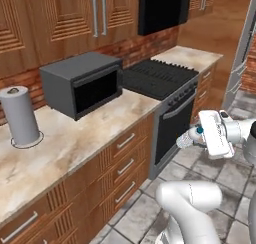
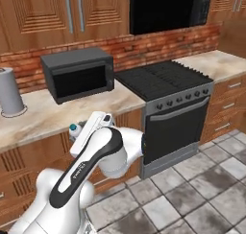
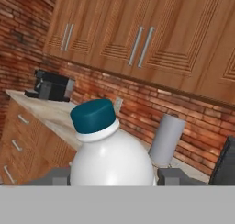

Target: Move the drinks to the dining counter.

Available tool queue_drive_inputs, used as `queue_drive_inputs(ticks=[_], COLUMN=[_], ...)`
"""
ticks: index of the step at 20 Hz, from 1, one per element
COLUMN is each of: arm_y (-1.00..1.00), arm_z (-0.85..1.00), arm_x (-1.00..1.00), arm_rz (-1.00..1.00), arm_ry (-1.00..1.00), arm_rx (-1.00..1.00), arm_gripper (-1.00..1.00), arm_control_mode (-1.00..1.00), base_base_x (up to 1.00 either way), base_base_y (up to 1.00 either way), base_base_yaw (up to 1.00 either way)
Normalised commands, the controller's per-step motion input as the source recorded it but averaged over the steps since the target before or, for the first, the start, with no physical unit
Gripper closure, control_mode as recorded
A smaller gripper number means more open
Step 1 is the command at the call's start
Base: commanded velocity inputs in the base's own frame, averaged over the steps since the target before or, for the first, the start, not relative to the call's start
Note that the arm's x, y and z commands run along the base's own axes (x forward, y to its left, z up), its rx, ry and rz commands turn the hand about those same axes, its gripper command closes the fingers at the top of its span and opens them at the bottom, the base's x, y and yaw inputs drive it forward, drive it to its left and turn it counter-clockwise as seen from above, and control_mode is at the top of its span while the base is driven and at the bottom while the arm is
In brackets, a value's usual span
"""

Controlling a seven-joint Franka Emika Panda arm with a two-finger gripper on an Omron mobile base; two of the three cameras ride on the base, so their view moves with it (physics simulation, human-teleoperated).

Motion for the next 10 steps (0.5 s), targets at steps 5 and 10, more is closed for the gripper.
queue_drive_inputs(ticks=[5,10], arm_y=[0.0,0.0], arm_z=[0.0,0.0], arm_x=[0.0,0.0], arm_rz=[0.0,0.0], arm_ry=[0.0,0.0], arm_rx=[0.0,0.0], arm_gripper=[1.0,1.0], arm_control_mode=[1.0,1.0], base_base_x=[-0.48,-0.55], base_base_y=[-0.36,-0.25], base_base_yaw=[-0.35,-0.36])
